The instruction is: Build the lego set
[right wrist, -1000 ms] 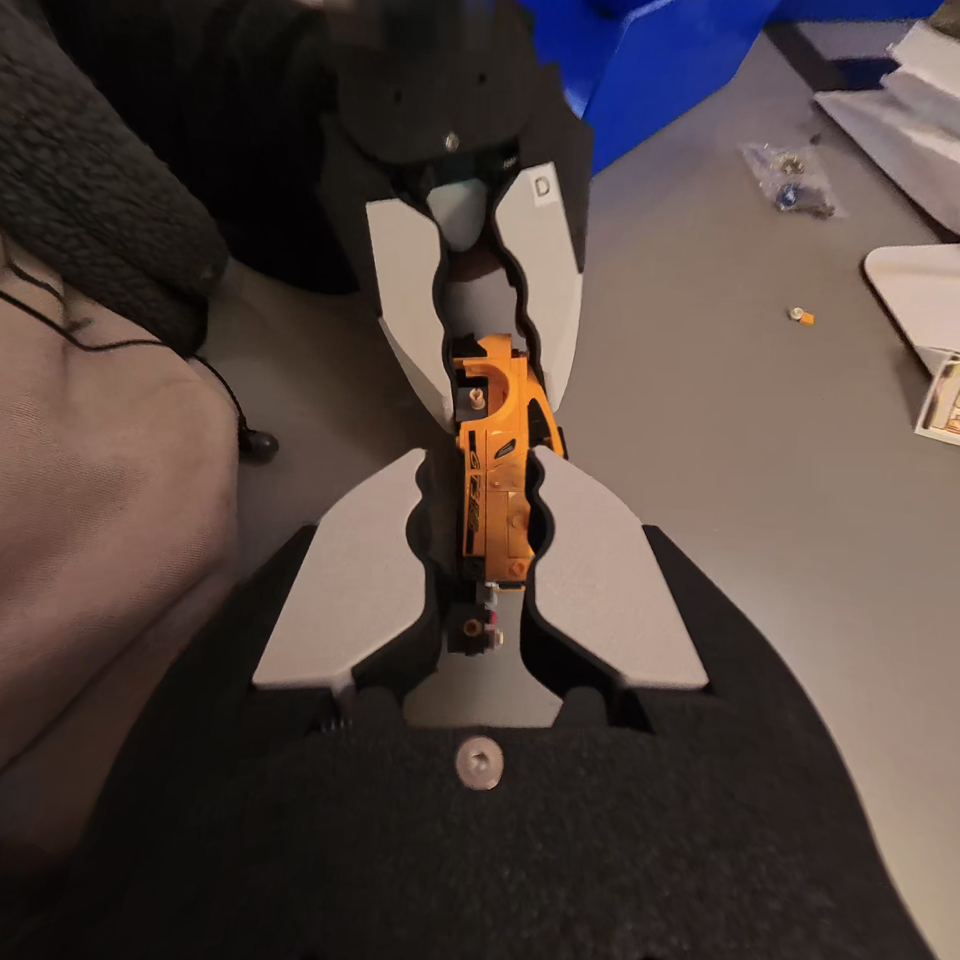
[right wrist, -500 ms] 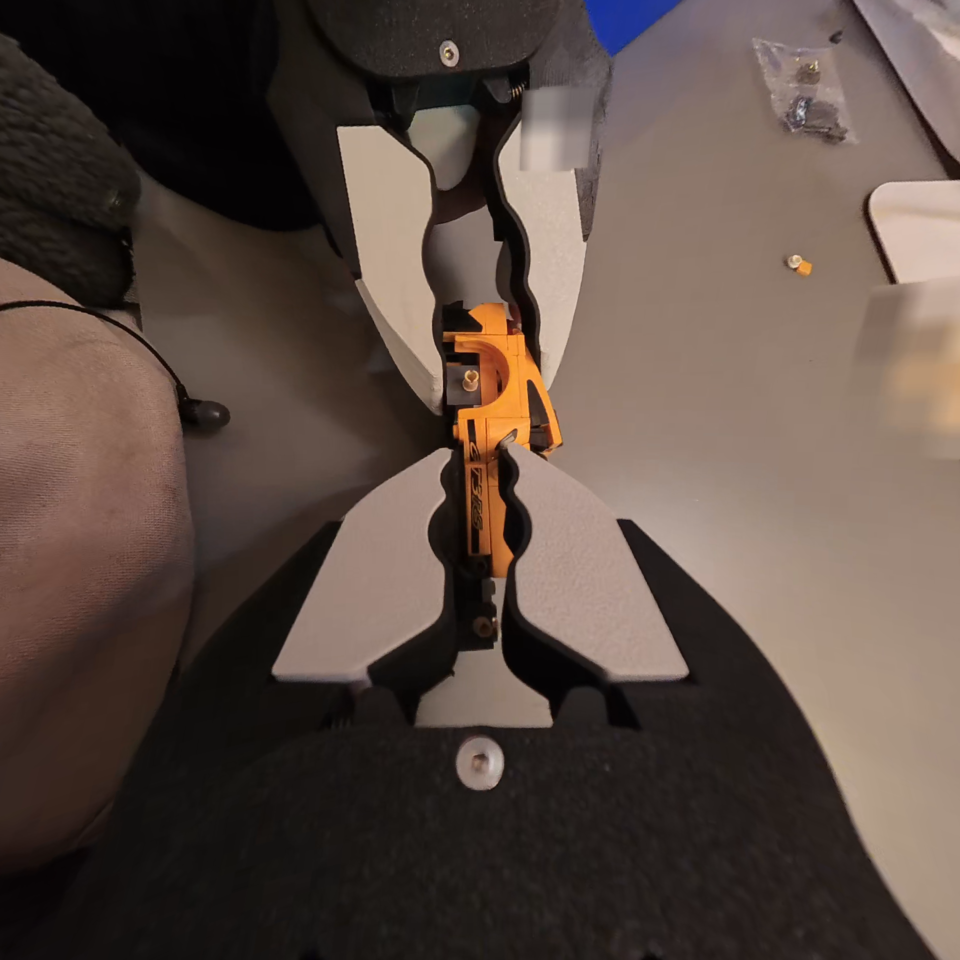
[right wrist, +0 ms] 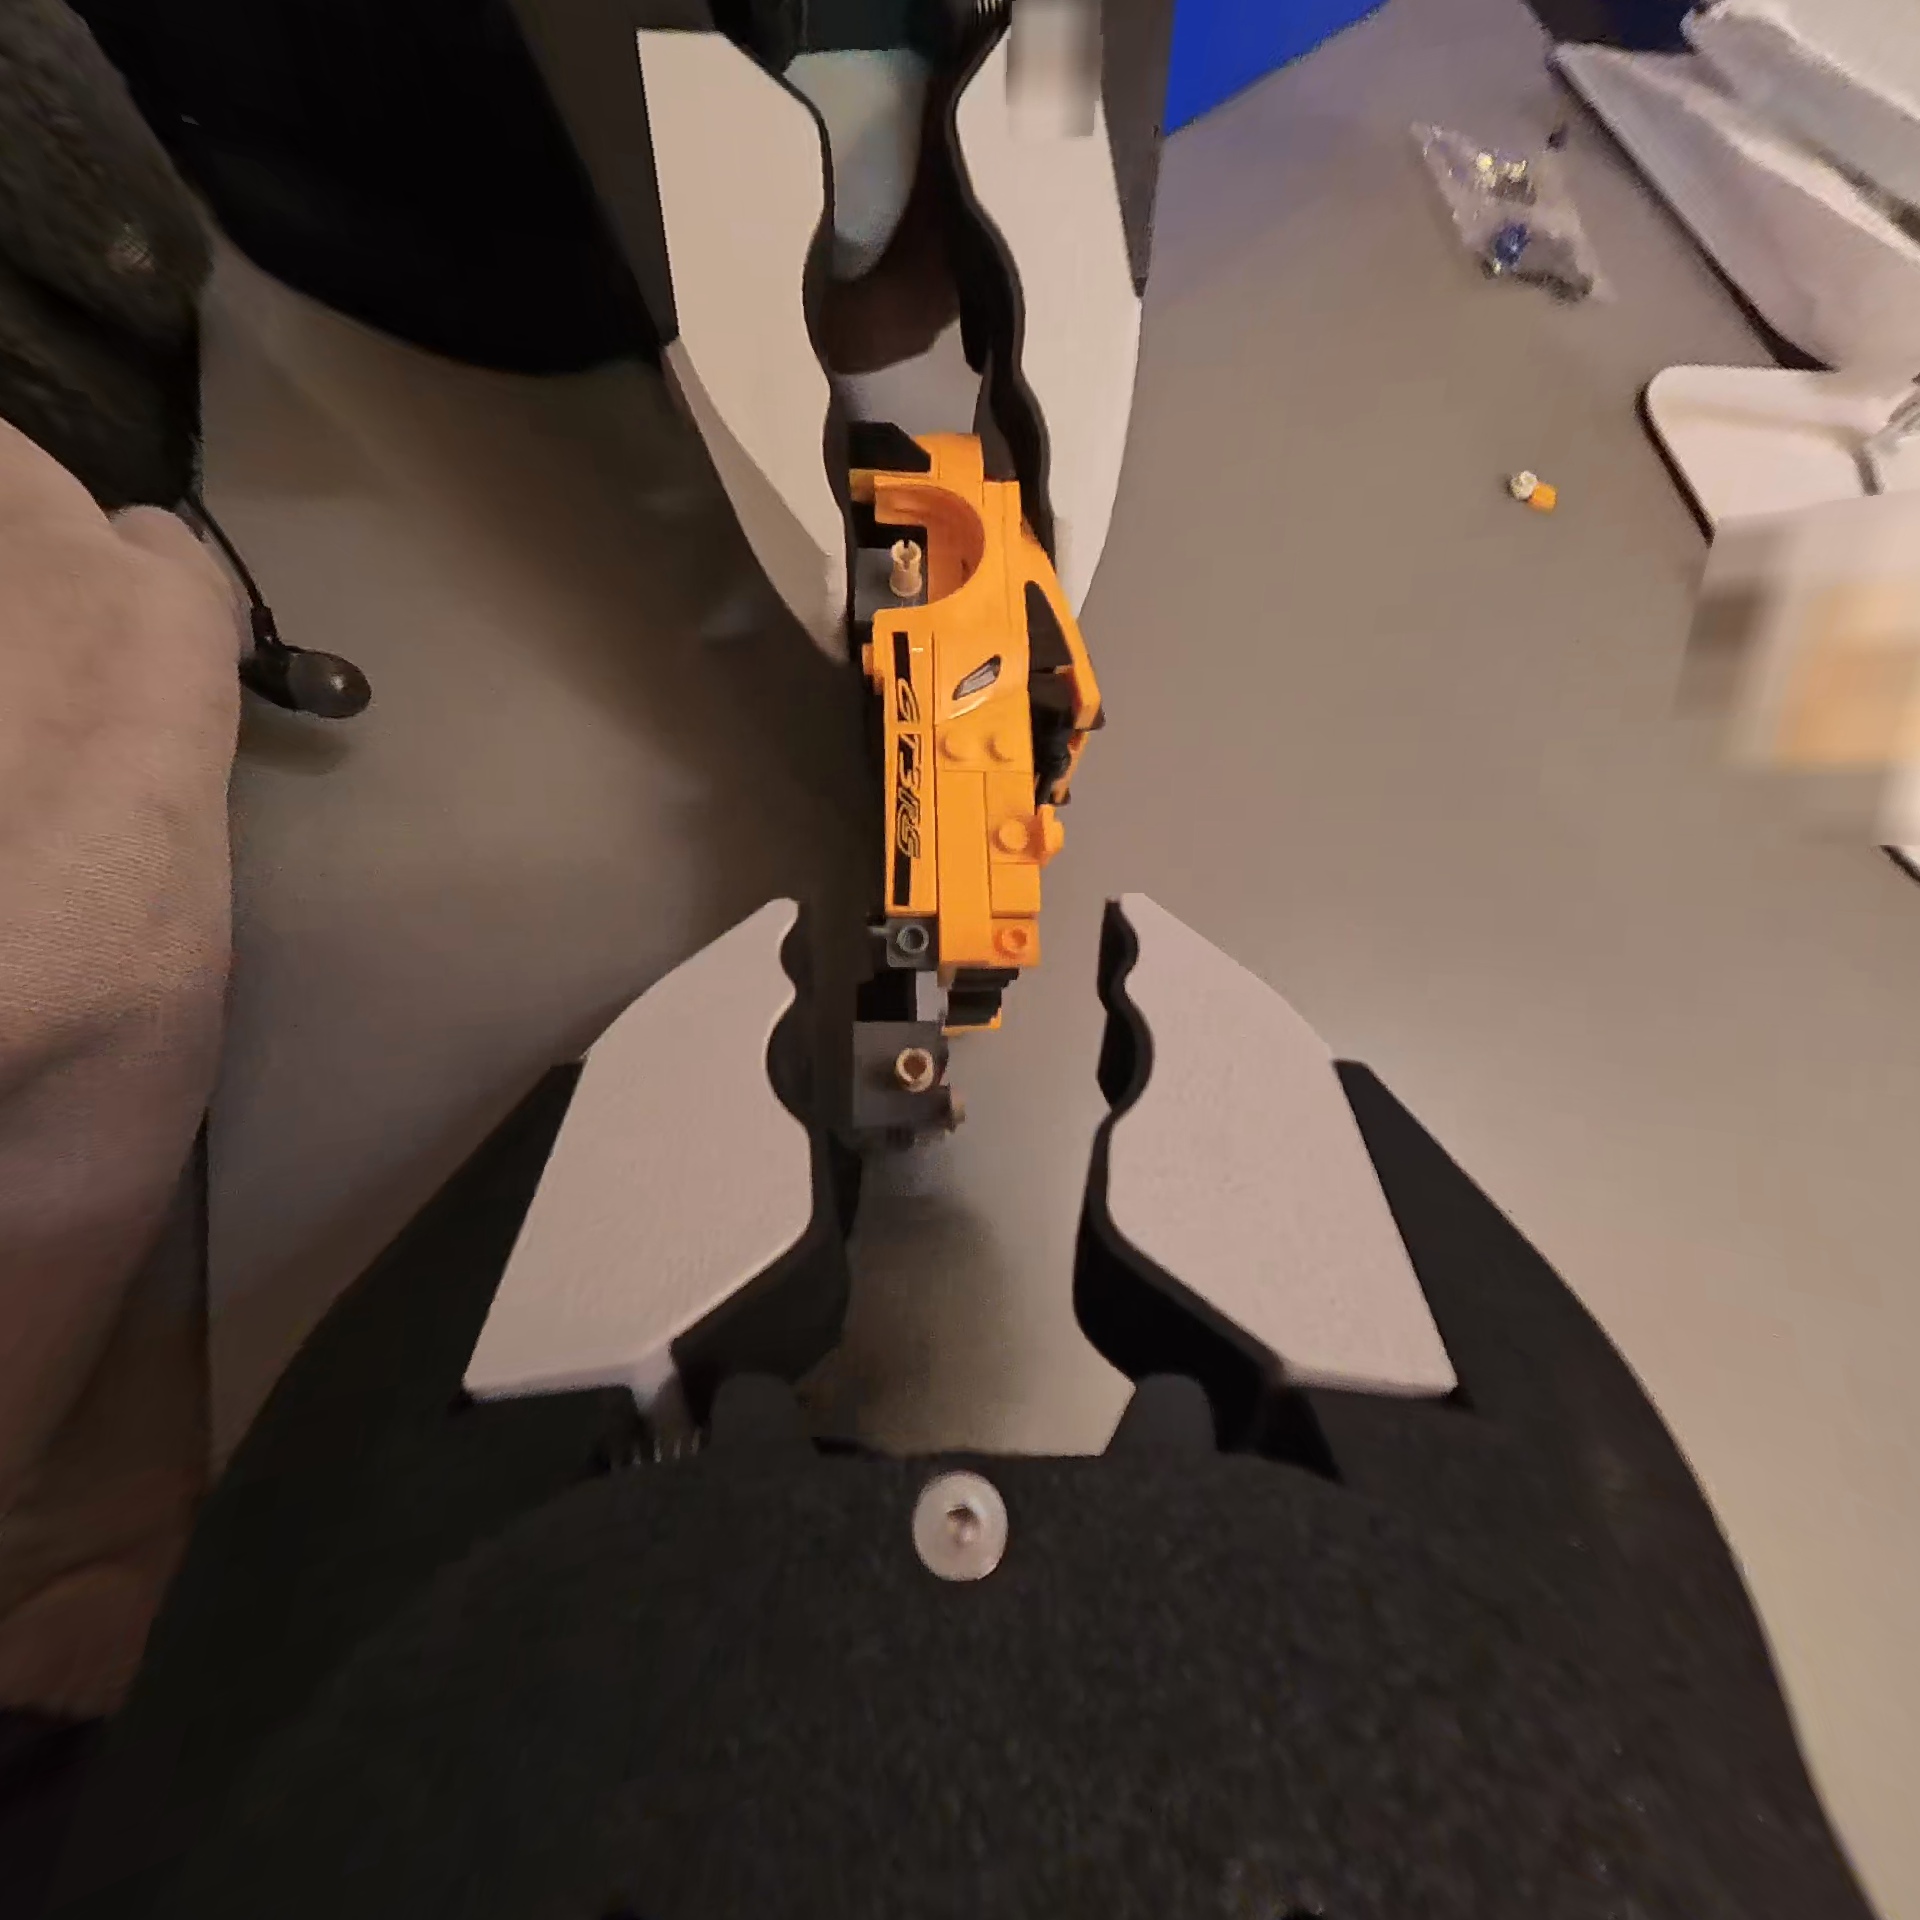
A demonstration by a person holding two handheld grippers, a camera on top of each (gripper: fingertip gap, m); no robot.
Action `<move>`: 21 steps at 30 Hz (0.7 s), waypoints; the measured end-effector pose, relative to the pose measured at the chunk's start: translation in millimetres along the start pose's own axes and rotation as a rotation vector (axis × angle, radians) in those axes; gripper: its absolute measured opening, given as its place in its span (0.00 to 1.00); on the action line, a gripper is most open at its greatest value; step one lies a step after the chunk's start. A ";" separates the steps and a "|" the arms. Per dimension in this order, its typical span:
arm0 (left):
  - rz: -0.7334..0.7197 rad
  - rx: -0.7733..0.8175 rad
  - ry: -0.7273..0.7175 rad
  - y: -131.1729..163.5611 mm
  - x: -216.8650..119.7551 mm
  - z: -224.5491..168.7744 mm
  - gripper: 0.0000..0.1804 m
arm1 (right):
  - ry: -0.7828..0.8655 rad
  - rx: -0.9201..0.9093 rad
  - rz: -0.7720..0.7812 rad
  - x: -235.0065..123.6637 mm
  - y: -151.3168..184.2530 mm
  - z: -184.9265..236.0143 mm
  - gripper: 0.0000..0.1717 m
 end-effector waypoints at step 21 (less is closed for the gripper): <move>0.006 -0.165 -0.259 19.2 -20.9 40.4 0.20 | -0.360 -0.012 0.002 41.5 -22.7 -84.9 0.18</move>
Point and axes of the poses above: each gripper's, where its closed fingertips meet, x out along the fingers, y out of its underside, z = x × y across the jaws, the point moved 7 cm from there along -x, back along the fingers, and after that the axes turned 11 degrees about x, right-handed, at the moved point
